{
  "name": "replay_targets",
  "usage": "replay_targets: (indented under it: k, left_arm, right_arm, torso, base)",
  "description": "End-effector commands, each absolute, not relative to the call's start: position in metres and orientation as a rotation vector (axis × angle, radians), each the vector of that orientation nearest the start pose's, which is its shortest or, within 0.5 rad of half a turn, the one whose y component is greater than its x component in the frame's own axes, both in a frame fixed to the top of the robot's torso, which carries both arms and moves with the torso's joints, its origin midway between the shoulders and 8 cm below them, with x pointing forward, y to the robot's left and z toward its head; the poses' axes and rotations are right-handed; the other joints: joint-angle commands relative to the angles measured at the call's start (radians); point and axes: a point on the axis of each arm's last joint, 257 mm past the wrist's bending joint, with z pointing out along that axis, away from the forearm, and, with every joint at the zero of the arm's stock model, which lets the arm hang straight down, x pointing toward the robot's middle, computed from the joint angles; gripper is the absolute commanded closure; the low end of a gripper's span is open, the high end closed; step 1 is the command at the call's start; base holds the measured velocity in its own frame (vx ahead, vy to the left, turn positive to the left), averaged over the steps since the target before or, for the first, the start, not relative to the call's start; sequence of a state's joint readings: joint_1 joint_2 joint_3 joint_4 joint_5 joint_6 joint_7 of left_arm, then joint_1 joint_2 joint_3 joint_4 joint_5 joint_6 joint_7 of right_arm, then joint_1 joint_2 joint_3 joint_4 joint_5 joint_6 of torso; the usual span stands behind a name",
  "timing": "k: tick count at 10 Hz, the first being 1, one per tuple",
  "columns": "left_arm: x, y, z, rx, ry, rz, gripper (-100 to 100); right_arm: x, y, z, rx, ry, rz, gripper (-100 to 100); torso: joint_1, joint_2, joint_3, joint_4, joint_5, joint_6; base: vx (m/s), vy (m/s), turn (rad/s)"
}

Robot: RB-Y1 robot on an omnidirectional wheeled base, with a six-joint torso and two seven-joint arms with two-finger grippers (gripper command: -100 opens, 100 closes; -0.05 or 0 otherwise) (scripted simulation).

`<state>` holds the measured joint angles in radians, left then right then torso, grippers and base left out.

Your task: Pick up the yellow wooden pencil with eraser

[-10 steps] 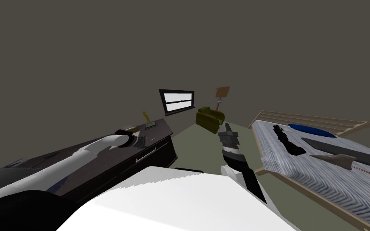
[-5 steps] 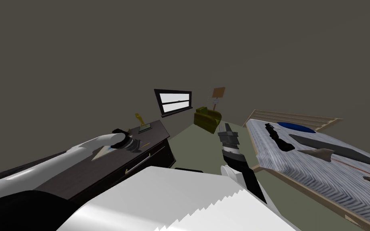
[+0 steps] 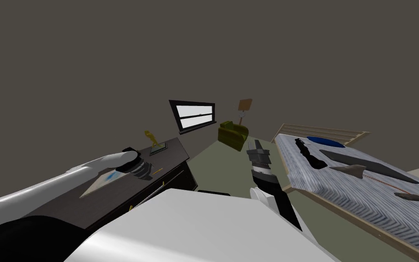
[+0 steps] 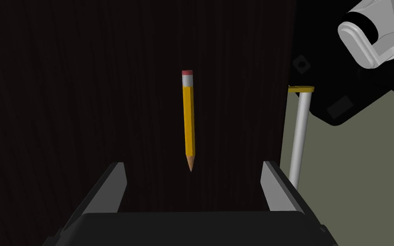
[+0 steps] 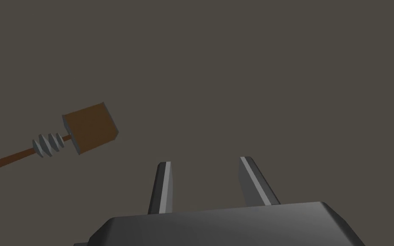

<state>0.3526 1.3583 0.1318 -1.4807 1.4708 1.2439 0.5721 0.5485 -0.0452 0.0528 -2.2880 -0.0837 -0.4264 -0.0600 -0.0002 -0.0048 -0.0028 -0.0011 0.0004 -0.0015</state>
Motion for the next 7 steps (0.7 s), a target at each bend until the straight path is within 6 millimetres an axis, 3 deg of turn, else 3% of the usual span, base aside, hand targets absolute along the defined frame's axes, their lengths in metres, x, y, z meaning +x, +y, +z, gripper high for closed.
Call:
replay_targets:
  k: [1, 2, 3, 4, 6, 7]
  left_arm:
    - [0.232, 0.577, -0.293, -2.949, 1.096, -0.139, -100]
    - [0.236, 0.575, -0.292, -2.934, 1.110, -0.163, -100]
    - [0.235, 0.575, -0.292, -2.938, 1.107, -0.157, 0]
    - [0.232, 0.581, -0.301, -2.949, 1.070, -0.161, -100]
    - [0.226, 0.588, -0.316, -2.965, 1.015, -0.162, -100]
    - [0.228, 0.585, -0.311, -2.961, 1.034, -0.161, -100]
  right_arm:
    - [0.352, -0.273, -0.004, 0.804, 0.659, 1.421, 0]
    - [0.352, -0.273, -0.004, 0.804, 0.659, 1.421, 0]
    - [0.352, -0.273, -0.004, 0.804, 0.659, 1.421, 0]
    - [0.352, -0.273, -0.004, 0.804, 0.659, 1.421, 0]
    - [0.352, -0.273, -0.004, 0.804, 0.659, 1.421, 0]
    - [0.352, -0.273, -0.004, 0.803, 0.659, 1.421, 0]
  torso:
    - [0.000, 0.000, 0.000, 0.000, 0.000, 0.000]
    - [0.000, 0.001, 0.000, 0.000, 0.000, 0.000]
    - [0.000, 0.002, 0.001, 0.000, 0.000, 0.000]
    - [0.000, 0.003, 0.002, 0.001, 0.000, 0.000]
    - [0.000, 0.007, 0.004, 0.001, 0.000, 0.000]
    - [0.001, 0.009, 0.005, 0.002, 0.000, 0.000]
  base:
    - [0.041, 0.005, -0.054]
    - [0.017, 0.004, -0.010]
    - [0.000, 0.000, 0.000]
    - [-0.030, 0.000, -0.174]
    - [-0.076, 0.004, -0.213]
    - [-0.039, 0.006, -0.040]
